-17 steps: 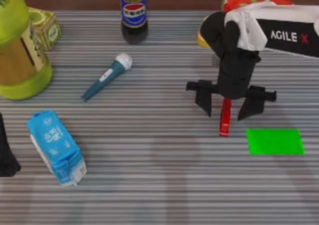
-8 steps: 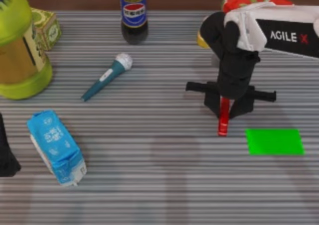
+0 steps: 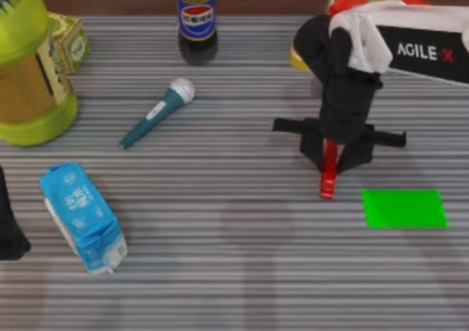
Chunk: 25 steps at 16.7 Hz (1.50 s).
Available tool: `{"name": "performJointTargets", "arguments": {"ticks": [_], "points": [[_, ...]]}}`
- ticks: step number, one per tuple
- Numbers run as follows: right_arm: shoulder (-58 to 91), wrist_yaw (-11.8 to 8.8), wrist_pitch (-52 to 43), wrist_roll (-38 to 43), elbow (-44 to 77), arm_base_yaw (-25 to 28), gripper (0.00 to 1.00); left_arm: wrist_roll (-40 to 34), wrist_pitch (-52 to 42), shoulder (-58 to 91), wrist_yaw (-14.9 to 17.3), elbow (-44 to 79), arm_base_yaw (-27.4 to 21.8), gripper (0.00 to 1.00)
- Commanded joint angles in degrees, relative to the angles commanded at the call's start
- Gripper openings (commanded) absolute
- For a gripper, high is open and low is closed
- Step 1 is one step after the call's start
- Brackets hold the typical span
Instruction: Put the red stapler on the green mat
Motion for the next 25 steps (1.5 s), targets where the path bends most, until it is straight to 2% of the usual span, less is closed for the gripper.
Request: {"name": "performJointTargets", "arguments": {"ticks": [8,16,20,25], "points": [[-4.03,-0.05,-17.45,-0.13,12.86,0.29,0.00,0.00,0.00,0.00,0.00,0.00,0.00,1.00],[-4.66,-0.07,-18.51,-1.90,13.64,-0.06,0.00,0.00,0.00,0.00,0.00,0.00,0.00,1.00],[-5.86,-0.10,-18.44,-12.69,12.18,-0.84,0.00,0.00,0.00,0.00,0.00,0.00,0.00,1.00],[-9.19,-0.13,-18.12,-36.53,7.06,-2.98,0.00,0.00,0.00,0.00,0.00,0.00,0.00,1.00]]}}
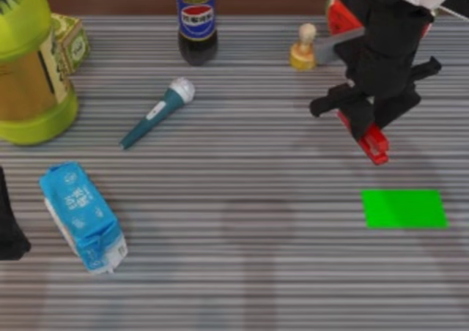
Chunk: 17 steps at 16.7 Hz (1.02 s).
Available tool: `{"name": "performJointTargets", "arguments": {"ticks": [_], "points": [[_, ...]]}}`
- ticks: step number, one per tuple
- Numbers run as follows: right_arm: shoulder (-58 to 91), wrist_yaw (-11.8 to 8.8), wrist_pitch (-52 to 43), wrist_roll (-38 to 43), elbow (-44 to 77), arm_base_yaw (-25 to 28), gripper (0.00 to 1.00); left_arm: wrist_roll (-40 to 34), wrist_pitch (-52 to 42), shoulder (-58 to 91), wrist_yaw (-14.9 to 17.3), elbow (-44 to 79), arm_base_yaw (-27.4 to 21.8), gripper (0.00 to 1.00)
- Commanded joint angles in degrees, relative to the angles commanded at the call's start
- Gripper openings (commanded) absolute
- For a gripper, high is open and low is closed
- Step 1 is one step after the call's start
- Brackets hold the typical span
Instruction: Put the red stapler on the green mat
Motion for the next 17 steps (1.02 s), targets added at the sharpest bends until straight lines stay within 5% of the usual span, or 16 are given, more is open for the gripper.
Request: {"name": "performJointTargets", "arguments": {"ticks": [10,17], "points": [[-10.13,0.05,2.02,-58.66,-14.68,-5.12,0.00,0.00,0.00,0.00,0.00,0.00,0.00,1.00],[-15.70,-0.06,4.44,-74.06,-19.57,-6.98,0.00,0.00,0.00,0.00,0.00,0.00,0.00,1.00]]}}
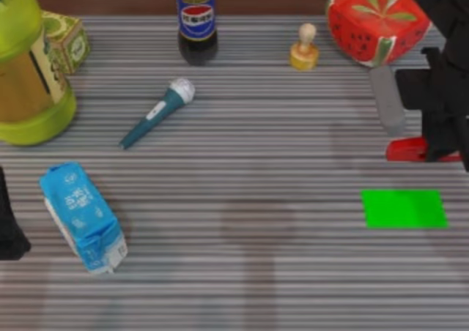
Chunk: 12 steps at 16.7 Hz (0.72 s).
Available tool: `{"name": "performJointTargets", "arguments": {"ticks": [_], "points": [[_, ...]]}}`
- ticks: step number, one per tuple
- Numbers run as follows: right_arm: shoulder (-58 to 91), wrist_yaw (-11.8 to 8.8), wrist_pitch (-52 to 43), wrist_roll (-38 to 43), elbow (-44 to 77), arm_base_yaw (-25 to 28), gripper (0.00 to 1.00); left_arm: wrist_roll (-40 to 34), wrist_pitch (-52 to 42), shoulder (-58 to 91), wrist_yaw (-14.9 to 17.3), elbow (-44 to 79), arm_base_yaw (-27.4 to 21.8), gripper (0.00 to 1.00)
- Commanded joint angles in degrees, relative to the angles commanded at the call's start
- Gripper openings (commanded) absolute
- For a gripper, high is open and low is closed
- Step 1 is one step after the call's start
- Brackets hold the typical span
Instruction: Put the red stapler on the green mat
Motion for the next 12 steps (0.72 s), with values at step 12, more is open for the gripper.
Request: {"name": "performJointTargets", "arguments": {"ticks": [12], "points": [[4.06,0.03,14.30,0.52,-9.99,0.29,0.00,0.00,0.00,0.00,0.00,0.00,0.00,1.00]]}}
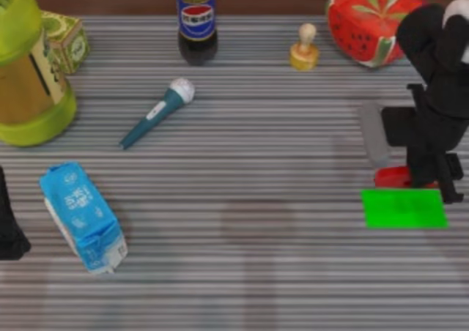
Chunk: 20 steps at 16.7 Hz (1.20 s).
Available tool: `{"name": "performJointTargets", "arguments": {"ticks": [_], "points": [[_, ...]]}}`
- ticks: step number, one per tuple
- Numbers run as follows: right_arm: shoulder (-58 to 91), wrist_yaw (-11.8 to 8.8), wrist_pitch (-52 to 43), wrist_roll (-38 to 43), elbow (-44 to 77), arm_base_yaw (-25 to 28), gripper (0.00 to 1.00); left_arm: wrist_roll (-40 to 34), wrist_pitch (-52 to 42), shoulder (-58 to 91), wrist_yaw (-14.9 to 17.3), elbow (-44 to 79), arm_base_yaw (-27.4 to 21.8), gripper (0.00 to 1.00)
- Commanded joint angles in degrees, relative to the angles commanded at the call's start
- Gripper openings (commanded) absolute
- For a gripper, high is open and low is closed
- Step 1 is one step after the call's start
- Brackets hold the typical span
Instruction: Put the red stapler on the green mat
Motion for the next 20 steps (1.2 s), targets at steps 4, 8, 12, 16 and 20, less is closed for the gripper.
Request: {"name": "performJointTargets", "arguments": {"ticks": [4,8,12,16,20], "points": [[2.01,0.00,6.64,-0.03,-4.83,0.09,0.00,0.00,0.00,0.00,0.00,0.00,0.00,1.00],[2.08,0.00,6.84,-0.04,-4.99,0.10,0.00,0.00,0.00,0.00,0.00,0.00,0.00,1.00],[2.08,0.00,6.84,-0.04,-4.99,0.10,0.30,0.00,0.00,0.00,0.00,0.00,0.00,1.00],[2.08,0.00,6.84,-0.04,-4.99,0.10,0.60,0.00,0.00,0.00,0.00,0.00,0.00,1.00],[2.08,0.00,6.84,-0.04,-4.99,0.10,0.90,0.00,0.00,0.00,0.00,0.00,0.00,1.00]]}}
